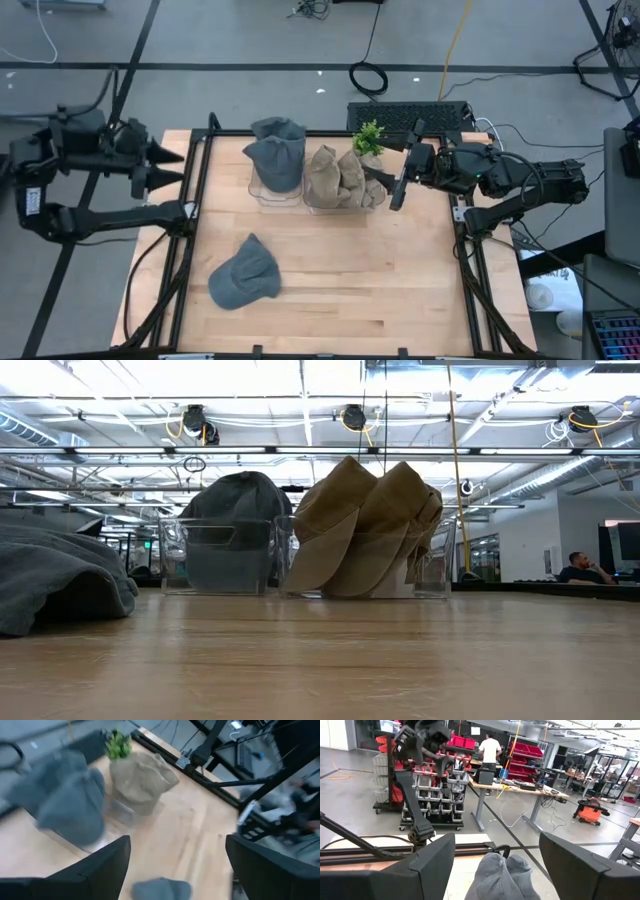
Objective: Pick & Place hat
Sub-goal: Put the blue cap into the left transparent bin
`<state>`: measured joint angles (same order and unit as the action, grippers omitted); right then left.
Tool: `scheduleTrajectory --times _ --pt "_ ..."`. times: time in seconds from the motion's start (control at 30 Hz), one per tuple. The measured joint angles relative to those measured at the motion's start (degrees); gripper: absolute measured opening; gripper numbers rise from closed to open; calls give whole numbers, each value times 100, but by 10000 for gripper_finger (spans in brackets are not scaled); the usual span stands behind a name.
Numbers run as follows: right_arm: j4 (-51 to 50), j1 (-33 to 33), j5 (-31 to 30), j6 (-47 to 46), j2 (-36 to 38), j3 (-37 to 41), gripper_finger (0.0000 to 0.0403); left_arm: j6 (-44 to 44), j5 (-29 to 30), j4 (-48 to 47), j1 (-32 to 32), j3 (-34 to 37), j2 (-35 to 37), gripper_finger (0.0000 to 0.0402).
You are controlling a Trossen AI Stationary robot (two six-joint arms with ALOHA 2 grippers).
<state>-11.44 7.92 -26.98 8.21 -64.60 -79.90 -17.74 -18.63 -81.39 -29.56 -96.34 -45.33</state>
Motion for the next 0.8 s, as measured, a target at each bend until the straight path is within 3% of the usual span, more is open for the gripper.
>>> scheduleTrajectory --times 0.3,0.63,0.8 --pt "0 0 0 13 0 -2 279 -1174 -227 831 1 1623 948 335" --pt "2 0 2 185 0 -2 279 -2890 -303 496 2 2515 1049 335" --pt "2 0 4 345 0 -2 279 -3181 -499 499 2 2832 1043 335"
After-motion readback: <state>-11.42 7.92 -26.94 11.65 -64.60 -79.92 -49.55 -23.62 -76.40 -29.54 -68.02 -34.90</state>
